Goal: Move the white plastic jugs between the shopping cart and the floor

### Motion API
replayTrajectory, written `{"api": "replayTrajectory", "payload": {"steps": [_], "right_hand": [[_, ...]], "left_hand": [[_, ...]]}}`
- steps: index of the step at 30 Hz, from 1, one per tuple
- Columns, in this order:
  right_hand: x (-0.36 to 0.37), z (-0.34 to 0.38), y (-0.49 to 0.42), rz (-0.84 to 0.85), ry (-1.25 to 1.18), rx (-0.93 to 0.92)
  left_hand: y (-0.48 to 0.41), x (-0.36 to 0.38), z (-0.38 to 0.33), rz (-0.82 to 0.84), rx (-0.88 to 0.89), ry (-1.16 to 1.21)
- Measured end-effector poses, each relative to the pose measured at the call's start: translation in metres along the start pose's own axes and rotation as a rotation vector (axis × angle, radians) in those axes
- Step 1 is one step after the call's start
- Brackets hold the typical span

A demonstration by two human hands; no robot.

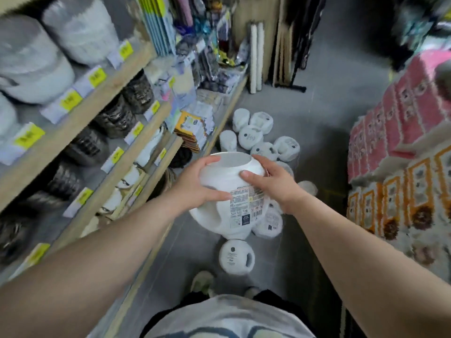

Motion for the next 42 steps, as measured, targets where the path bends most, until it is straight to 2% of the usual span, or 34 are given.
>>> {"api": "replayTrajectory", "payload": {"steps": [7, 16, 28, 34, 42], "right_hand": [[0.061, 0.046, 0.001, 0.369, 0.178, -0.113], [0.212, 0.038, 0.072, 0.813, 0.366, -0.155], [0.444, -0.054, 0.321, 1.355, 0.671, -0.261], [0.527, -0.118, 0.457, 1.614, 0.627, -0.152], [0.635, -0.195, 0.609, 1.914, 0.729, -0.103]], "left_hand": [[0.1, -0.029, 0.006, -0.444, -0.138, 0.092], [0.294, -0.027, 0.051, -0.852, -0.302, 0.211], [0.638, 0.07, 0.12, -1.392, -0.548, 0.366], [0.784, 0.131, 0.125, -1.59, -0.698, 0.36], [0.938, 0.196, 0.143, -1.877, -0.872, 0.42]]}}
Point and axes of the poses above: each hand's wrist, its own y-axis away from the middle knuckle, its own x-axis out of the palm, z = x × y, the point moved 9 cm from there along -y, towards the middle knuckle, and after that the axes turned 6 degrees about z, right-handed, at the moved point
